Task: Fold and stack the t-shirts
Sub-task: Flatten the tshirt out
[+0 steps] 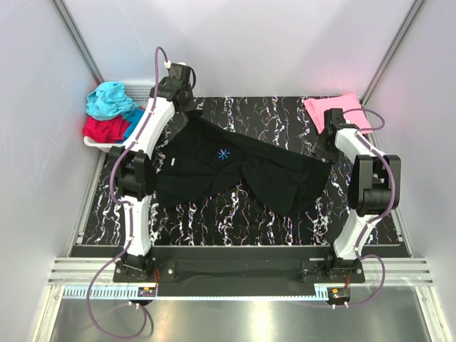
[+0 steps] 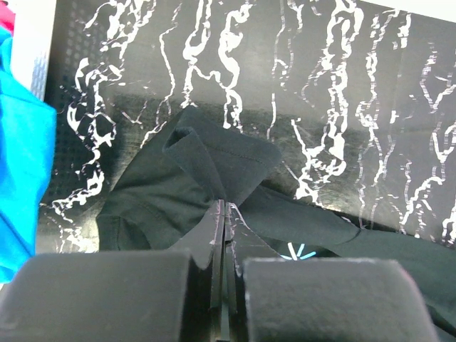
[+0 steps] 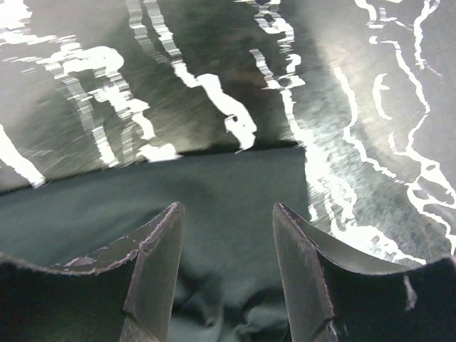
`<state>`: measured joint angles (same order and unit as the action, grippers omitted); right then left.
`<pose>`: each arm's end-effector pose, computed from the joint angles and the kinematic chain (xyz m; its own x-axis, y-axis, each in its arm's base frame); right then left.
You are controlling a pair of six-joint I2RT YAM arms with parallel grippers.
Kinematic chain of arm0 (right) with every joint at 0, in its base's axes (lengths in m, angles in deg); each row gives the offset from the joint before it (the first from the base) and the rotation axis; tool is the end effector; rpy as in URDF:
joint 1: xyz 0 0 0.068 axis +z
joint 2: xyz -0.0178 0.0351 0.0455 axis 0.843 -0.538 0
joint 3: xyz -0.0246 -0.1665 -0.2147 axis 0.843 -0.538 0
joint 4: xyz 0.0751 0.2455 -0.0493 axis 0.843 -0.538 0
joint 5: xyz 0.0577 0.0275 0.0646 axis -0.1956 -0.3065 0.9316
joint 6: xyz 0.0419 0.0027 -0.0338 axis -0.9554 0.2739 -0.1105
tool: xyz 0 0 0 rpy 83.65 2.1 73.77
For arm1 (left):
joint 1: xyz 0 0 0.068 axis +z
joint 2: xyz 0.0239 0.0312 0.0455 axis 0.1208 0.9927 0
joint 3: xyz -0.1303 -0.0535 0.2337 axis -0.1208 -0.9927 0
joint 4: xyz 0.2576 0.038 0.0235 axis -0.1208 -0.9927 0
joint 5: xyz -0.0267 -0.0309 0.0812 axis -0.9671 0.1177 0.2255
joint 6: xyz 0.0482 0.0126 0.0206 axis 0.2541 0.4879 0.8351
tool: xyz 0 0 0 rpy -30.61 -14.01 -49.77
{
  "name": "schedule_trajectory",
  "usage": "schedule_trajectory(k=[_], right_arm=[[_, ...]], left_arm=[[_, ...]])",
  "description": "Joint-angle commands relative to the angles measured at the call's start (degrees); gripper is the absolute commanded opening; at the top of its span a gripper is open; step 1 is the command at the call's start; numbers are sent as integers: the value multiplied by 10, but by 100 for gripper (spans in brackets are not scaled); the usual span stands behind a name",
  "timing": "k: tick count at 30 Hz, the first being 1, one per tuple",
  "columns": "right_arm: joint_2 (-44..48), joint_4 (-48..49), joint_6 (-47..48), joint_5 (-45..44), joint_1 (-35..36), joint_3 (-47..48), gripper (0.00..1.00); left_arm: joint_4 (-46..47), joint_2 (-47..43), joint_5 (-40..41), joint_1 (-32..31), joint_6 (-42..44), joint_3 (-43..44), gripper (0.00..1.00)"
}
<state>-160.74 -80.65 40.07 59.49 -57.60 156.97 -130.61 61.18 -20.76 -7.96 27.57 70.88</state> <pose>0.3869 -0.0089 0.2045 -0.7442 0.4509 -0.4927 0.5020 0.8643 0.0328 0.4728 -0.1193 0.3237 -0.6685 -0.2158 -0.7117 -0.1400 0.9764 -0.1645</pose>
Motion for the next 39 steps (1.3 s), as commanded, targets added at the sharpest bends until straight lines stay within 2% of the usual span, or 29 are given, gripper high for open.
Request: schedule_trajectory(k=[1,7,16,31,35,39], right_arm=[[-20,11,-1,2,-23,13,60],[-22,19,1,22,-58,10,60],[-43,26,4,65,-58,-1,61],[-79,24,-10,67,-61,-10,61],[-96,26,-11,100,-60,-10,55],[-105,26,-10,114,-60,-7,31]], left_arm=[[22,-24,32,5,-3,-10,0],[20,-8,42,7,-10,-13,0],[20,2,33,7,-7,0,0],[19,11,29,8,-8,9,0],[19,11,28,8,-7,10,0],[18,10,28,8,-8,5,0]])
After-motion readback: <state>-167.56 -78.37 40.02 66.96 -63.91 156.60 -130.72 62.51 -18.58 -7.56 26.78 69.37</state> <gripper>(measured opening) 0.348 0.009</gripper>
